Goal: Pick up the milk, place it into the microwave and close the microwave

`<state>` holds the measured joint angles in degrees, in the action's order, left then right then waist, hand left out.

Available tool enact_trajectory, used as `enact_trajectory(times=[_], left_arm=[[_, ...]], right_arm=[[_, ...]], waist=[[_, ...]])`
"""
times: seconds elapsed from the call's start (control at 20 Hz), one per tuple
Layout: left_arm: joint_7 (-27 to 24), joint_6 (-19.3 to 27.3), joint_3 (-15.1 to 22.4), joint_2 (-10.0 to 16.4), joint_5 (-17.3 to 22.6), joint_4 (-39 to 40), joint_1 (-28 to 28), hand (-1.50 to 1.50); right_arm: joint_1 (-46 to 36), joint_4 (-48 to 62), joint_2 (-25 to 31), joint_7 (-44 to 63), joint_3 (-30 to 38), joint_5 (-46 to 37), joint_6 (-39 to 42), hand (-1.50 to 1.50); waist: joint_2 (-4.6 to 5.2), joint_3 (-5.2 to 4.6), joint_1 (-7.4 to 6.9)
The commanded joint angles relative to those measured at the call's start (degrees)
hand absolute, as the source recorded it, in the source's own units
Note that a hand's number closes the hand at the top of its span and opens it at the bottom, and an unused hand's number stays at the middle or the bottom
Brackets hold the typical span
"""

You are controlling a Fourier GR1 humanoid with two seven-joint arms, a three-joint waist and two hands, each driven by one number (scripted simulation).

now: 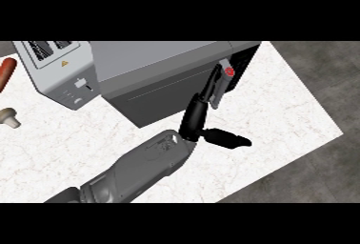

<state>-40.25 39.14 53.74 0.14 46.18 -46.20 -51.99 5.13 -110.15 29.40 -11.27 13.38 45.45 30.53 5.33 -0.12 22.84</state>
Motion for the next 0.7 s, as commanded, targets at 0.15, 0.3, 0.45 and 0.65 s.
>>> enact_trajectory(times=[0.15,0.3,0.45,0.65], left_arm=[[1.4,-0.2,-1.4,-0.1,3.2,2.9,-3.9,-1.50],[3.7,-0.9,-2.7,-0.1,6.3,4.0,-2.8,-1.50],[5.0,-3.4,0.2,-0.1,5.0,6.0,-4.8,1.50],[5.9,2.1,2.8,3.2,0.5,13.1,-7.1,-1.50]], right_arm=[[-0.5,0.3,0.7,1.0,-0.2,2.2,0.4,-1.50],[-1.5,-0.4,1.3,1.3,-0.1,2.9,0.4,-1.50],[-0.9,0.3,1.4,1.6,0.3,3.3,0.2,-1.50],[-0.8,-0.3,1.8,2.0,0.6,3.6,-0.1,-1.50]], waist=[[0.13,0.07,0.66],[0.52,-0.07,-0.10],[0.31,0.37,0.34],[-0.61,0.89,-0.88]])
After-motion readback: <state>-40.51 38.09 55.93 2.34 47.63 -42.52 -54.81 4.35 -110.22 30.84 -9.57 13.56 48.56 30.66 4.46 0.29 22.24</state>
